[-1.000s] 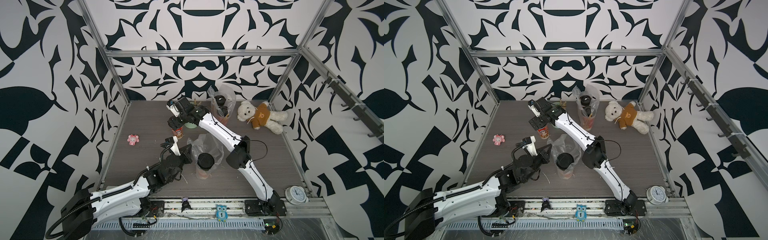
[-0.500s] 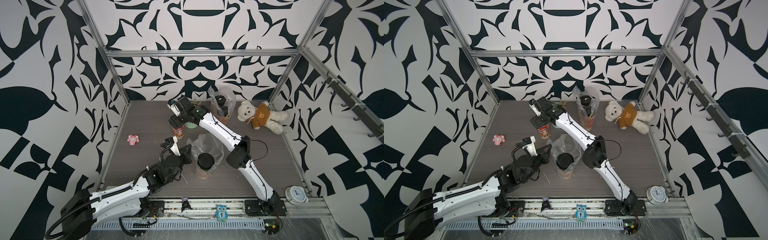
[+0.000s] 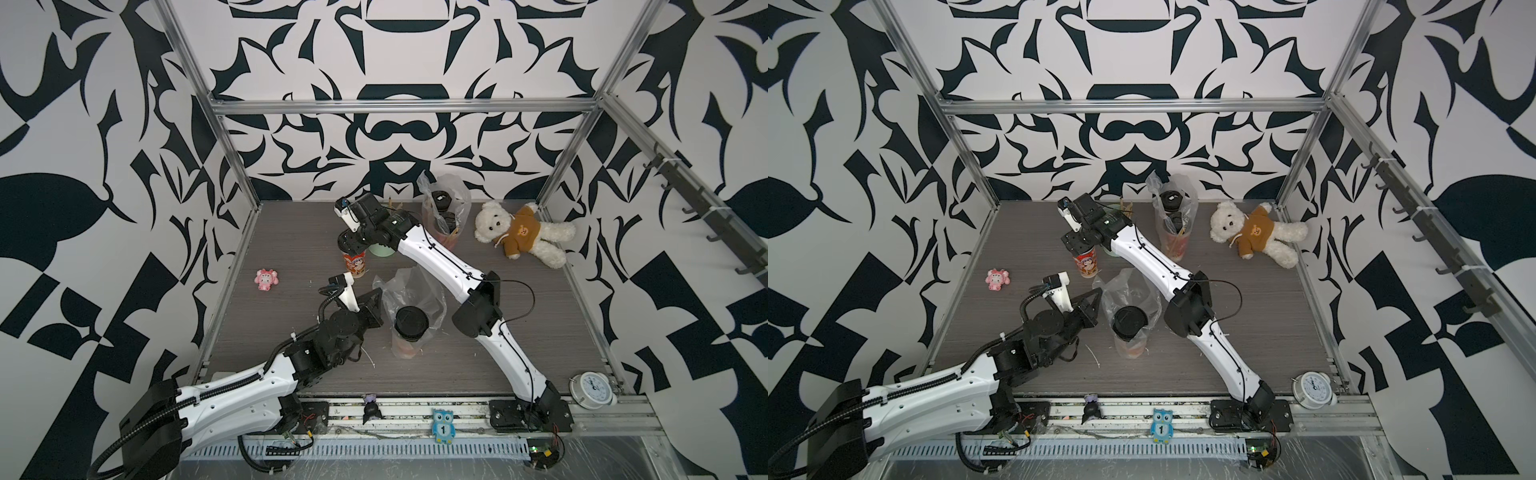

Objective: Pack milk tea into plastic carrier bags
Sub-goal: Pick up the milk tea cup at the center of the board.

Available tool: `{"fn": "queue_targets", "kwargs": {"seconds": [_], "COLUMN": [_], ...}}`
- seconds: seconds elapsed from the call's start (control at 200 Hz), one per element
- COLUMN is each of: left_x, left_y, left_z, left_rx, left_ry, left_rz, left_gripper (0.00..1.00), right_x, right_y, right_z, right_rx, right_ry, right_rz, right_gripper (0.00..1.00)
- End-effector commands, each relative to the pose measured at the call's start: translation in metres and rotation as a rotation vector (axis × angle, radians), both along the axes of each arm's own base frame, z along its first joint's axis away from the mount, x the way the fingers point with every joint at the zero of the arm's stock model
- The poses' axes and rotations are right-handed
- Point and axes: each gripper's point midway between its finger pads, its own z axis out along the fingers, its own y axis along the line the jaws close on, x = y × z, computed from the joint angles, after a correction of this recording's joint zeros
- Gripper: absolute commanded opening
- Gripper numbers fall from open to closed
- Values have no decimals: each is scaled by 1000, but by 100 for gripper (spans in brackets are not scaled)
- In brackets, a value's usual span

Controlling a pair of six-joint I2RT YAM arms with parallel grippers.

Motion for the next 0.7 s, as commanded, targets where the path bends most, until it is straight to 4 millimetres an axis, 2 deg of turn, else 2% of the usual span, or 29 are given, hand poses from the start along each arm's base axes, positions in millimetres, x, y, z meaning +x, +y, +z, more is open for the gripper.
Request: {"fn": "queue_targets", "kwargs": {"seconds": [0.0, 0.355, 0.695], "left_x": [1, 0, 1], "left_y": [5, 8, 4], "left_z": [6, 5, 3], "left_rx": [-13, -14, -20], "left_ry": [-12, -10, -9], "left_rz": [22, 28, 18], "left_gripper": [0, 0, 0], "right_x": [3, -2, -23], "right_y": [-7, -18, -33], "right_z": [40, 82, 148], "right_rx": [54, 115, 214], "right_ry": [-64, -92, -142], "right_rz": [-25, -26, -5], "right_gripper": [77, 76, 74]}}
